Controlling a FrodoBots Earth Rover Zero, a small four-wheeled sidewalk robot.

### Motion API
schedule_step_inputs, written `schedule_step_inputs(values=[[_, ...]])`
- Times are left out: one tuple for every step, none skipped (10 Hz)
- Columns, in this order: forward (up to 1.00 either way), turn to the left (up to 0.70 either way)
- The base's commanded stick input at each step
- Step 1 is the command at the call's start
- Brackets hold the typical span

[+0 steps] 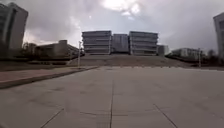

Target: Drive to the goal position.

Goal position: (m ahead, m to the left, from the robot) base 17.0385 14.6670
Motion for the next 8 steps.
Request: schedule_step_inputs(values=[[1.00,0.00],[1.00,0.00],[1.00,0.00],[1.00,0.00],[1.00,0.00],[1.00,0.00],[1.00,0.00],[1.00,-0.07]])
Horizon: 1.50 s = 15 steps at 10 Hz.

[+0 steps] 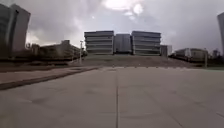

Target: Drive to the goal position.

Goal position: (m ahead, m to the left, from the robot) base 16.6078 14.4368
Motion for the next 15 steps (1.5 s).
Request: schedule_step_inputs(values=[[1.00,-0.15],[1.00,0.00],[1.00,0.00],[1.00,0.00],[1.00,-0.04],[1.00,-0.05],[1.00,0.00],[1.00,-0.01],[1.00,-0.20],[1.00,-0.27],[1.00,-0.28],[1.00,-0.27],[1.00,-0.17],[1.00,-0.03],[1.00,0.00]])
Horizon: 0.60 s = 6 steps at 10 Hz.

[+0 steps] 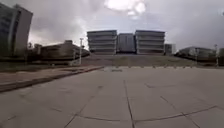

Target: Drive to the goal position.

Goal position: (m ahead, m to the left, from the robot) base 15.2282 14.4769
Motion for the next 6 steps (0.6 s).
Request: schedule_step_inputs(values=[[1.00,0.00],[1.00,0.00],[1.00,0.00],[1.00,-0.07],[1.00,-0.22],[1.00,-0.27]])
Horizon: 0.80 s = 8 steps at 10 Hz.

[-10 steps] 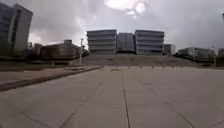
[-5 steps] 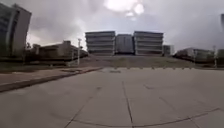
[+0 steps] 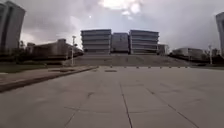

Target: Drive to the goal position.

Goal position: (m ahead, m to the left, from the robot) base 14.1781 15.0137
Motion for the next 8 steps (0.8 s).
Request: schedule_step_inputs(values=[[1.00,-0.11],[1.00,0.00],[1.00,0.00],[1.00,0.00],[1.00,0.00],[1.00,0.00],[1.00,0.00],[1.00,0.00]])
